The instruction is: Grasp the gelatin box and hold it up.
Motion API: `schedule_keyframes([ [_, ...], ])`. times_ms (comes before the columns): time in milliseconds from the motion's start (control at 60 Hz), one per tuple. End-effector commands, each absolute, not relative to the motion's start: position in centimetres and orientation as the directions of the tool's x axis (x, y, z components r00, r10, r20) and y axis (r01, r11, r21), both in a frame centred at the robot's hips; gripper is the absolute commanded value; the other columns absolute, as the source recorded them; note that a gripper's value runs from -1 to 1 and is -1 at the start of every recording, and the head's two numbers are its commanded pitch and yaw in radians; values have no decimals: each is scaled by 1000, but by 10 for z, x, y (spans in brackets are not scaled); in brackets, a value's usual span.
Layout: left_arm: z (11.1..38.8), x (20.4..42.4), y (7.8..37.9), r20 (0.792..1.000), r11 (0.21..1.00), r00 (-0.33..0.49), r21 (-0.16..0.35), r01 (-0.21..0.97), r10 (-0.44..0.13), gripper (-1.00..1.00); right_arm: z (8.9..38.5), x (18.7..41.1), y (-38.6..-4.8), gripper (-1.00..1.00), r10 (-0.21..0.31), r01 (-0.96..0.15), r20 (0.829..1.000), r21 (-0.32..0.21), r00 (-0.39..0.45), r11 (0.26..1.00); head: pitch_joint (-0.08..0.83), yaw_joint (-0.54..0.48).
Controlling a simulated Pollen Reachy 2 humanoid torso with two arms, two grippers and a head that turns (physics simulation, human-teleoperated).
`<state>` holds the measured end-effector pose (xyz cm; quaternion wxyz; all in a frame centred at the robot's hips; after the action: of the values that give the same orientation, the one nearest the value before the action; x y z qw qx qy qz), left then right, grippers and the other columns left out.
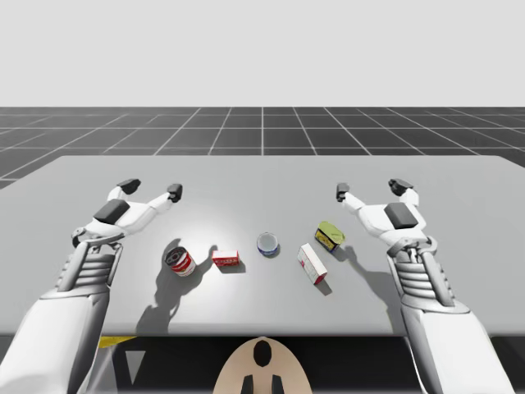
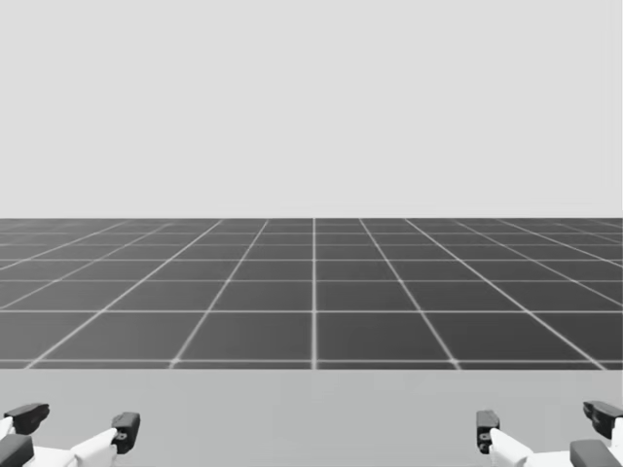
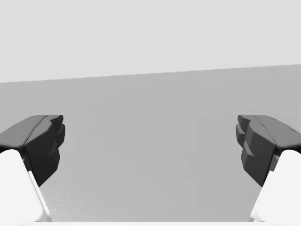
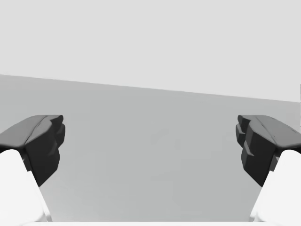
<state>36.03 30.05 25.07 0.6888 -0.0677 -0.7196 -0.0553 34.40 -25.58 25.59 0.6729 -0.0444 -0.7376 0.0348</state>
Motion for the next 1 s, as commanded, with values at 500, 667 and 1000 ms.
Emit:
schedule_keyframes([
  [500, 253, 359, 301, 998, 987, -62, 4, 161, 6, -1000, 257, 342, -257, -1000, 127, 50, 986, -122, -105, 991, 288, 35],
  [667, 254, 359, 302, 998, 987, -62, 5, 160, 5, -1000, 258, 343, -257, -1000, 127, 47, 987, -123, -103, 991, 422, 53],
  [1000, 253, 360, 301, 998, 987, -58, 13, 161, -4, -1000, 260, 342, -259, -1000, 122, 48, 987, -117, -107, 992, 592, 140],
])
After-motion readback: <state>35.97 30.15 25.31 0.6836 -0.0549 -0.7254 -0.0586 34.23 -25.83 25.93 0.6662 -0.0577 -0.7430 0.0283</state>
